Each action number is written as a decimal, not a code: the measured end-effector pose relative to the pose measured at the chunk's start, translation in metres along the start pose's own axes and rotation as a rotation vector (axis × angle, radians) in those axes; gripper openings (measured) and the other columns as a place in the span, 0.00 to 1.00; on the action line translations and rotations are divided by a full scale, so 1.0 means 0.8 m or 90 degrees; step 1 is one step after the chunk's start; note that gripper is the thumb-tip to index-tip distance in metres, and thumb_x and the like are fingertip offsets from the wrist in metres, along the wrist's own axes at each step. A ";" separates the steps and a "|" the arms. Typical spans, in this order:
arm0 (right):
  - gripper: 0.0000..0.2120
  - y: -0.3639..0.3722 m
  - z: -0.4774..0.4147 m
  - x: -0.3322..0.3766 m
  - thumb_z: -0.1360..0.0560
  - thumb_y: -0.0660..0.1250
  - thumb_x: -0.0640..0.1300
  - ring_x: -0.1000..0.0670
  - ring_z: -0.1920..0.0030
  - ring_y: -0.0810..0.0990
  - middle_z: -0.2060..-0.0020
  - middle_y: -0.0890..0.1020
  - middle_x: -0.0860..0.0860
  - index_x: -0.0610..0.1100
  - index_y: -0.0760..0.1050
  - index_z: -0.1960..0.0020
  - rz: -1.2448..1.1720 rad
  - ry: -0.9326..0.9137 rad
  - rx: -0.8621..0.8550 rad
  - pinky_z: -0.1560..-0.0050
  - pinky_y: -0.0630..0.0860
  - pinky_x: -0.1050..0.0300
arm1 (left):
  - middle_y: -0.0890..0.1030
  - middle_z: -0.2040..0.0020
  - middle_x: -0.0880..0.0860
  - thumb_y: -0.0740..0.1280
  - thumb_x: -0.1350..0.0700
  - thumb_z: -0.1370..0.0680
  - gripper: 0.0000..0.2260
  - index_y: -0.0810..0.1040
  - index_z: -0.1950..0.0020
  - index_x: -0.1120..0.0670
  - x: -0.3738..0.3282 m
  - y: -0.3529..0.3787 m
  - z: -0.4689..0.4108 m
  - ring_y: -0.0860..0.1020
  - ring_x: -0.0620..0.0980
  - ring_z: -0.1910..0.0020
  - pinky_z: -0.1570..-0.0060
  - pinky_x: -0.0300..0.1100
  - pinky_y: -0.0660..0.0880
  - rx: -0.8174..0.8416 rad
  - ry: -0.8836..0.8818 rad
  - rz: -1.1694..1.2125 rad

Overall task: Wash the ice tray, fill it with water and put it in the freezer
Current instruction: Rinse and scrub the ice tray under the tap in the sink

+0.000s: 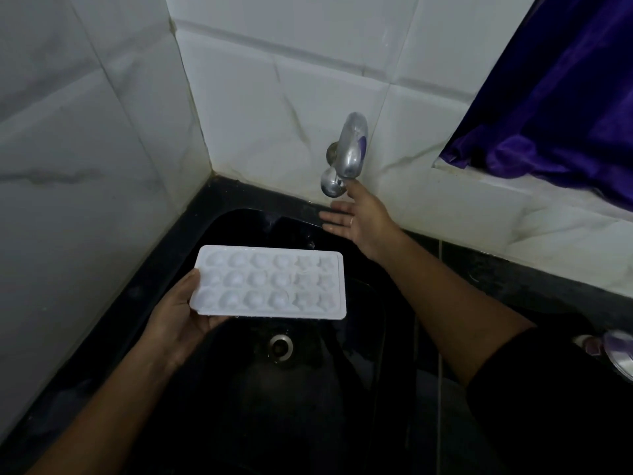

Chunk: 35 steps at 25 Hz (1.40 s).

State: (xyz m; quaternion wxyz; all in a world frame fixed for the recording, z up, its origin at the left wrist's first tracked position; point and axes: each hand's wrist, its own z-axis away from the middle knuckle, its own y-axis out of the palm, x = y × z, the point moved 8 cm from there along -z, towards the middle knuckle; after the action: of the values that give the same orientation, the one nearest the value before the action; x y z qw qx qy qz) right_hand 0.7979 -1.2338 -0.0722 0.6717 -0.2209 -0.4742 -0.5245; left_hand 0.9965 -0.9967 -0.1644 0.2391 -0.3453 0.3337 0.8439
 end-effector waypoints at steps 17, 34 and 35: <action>0.18 -0.030 0.058 -0.101 0.16 0.63 0.56 0.44 0.47 0.86 0.47 0.87 0.45 0.43 0.81 0.42 0.235 0.038 -0.072 0.41 0.82 0.43 | 0.88 0.45 0.57 0.57 0.48 0.13 0.17 0.81 0.37 0.56 0.015 -0.009 -0.010 0.88 0.54 0.51 0.60 0.49 0.86 -0.012 0.001 0.039; 0.16 -0.008 0.093 -0.092 0.15 0.61 0.47 0.43 0.61 0.81 0.57 0.84 0.39 0.35 0.78 0.51 0.243 -0.115 -0.100 0.58 0.79 0.47 | 0.85 0.36 0.58 0.56 0.41 0.14 0.26 0.78 0.28 0.57 0.000 -0.019 0.021 0.84 0.57 0.39 0.51 0.46 0.86 0.011 0.076 -0.050; 0.18 -0.006 0.088 -0.086 0.15 0.62 0.48 0.46 0.64 0.77 0.63 0.80 0.41 0.35 0.76 0.56 0.241 -0.126 -0.120 0.62 0.75 0.50 | 0.85 0.37 0.58 0.55 0.41 0.14 0.25 0.78 0.28 0.57 -0.001 -0.017 0.021 0.85 0.56 0.40 0.52 0.45 0.86 0.004 0.089 -0.048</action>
State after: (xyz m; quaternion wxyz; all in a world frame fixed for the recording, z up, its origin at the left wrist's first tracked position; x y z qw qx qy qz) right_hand 0.7651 -1.1453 -0.1008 0.6845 -0.4185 -0.4368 -0.4068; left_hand 0.9987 -0.9754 -0.1605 0.2478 -0.4148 0.3387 0.8074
